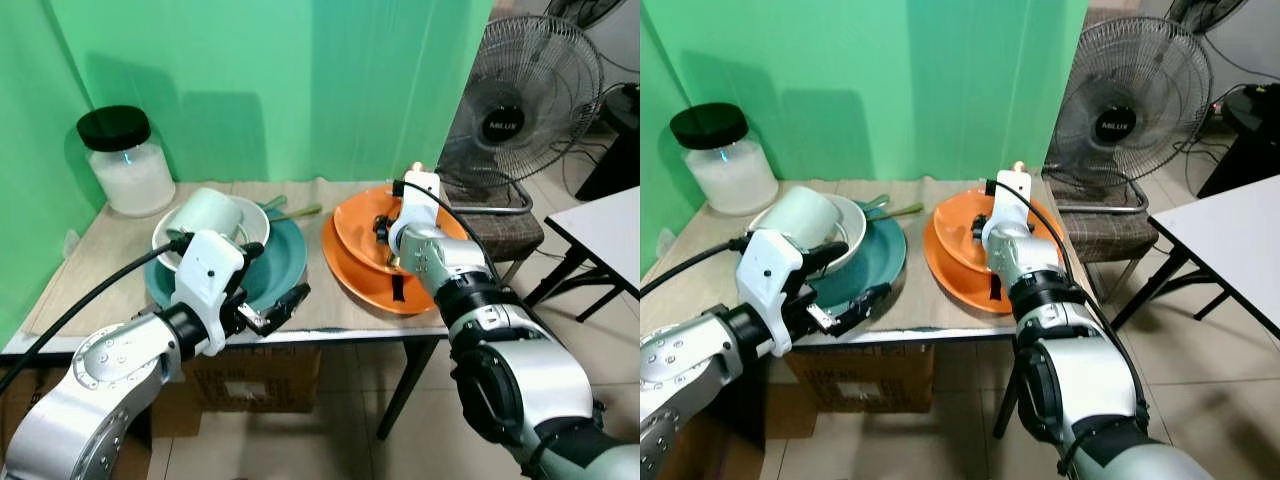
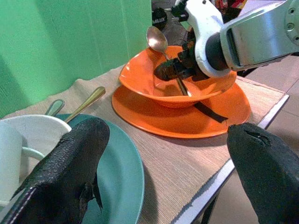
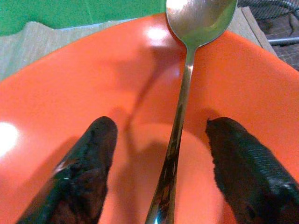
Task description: Setting the table
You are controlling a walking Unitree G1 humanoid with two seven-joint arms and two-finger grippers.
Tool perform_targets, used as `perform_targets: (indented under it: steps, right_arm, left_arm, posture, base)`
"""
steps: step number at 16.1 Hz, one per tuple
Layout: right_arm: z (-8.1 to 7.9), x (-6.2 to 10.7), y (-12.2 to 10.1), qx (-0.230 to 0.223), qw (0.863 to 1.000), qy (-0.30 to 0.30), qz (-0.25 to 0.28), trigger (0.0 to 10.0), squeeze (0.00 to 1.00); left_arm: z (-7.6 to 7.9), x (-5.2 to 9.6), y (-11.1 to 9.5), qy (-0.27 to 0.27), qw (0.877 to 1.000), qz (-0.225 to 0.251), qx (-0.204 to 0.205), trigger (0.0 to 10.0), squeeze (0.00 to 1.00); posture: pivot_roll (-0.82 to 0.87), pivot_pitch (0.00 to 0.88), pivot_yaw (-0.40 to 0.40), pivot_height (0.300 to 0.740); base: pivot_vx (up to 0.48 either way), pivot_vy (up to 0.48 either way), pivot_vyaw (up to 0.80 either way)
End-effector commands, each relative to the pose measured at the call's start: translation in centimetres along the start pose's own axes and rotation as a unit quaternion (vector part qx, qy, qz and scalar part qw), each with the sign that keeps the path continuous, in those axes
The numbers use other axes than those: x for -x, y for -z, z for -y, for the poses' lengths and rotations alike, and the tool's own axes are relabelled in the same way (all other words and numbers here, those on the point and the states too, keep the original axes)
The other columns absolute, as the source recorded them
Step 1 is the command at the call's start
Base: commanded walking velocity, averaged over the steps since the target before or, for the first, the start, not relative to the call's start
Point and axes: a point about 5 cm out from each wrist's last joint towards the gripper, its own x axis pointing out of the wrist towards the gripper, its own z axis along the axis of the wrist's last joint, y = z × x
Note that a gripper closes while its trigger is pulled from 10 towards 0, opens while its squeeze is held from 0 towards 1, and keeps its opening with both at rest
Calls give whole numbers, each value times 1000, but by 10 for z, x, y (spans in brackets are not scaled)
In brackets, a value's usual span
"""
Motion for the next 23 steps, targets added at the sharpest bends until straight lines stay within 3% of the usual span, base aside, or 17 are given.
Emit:
perform_targets:
  steps: [1,19,23]
  right_arm:
    - [-1,0,-4,-7,1000,3,8,0,0]
    - [-2,-2,-3,-24,1000,1,12,0,0]
    - [-6,0,-11,-21,999,-14,28,0,0]
  left_arm:
    - [2,0,2,6,1000,-7,1,10000,0]
    - [-1,-1,1,12,1000,-13,-12,10000,0]
    - [-3,-2,0,12,1000,-12,-15,10000,0]
  posture:
    - [48,0,-31,740]
    - [50,0,-20,740]
    - [50,0,-24,740]
  base:
    - [0,0,0]
    - [0,0,0]
    - [0,0,0]
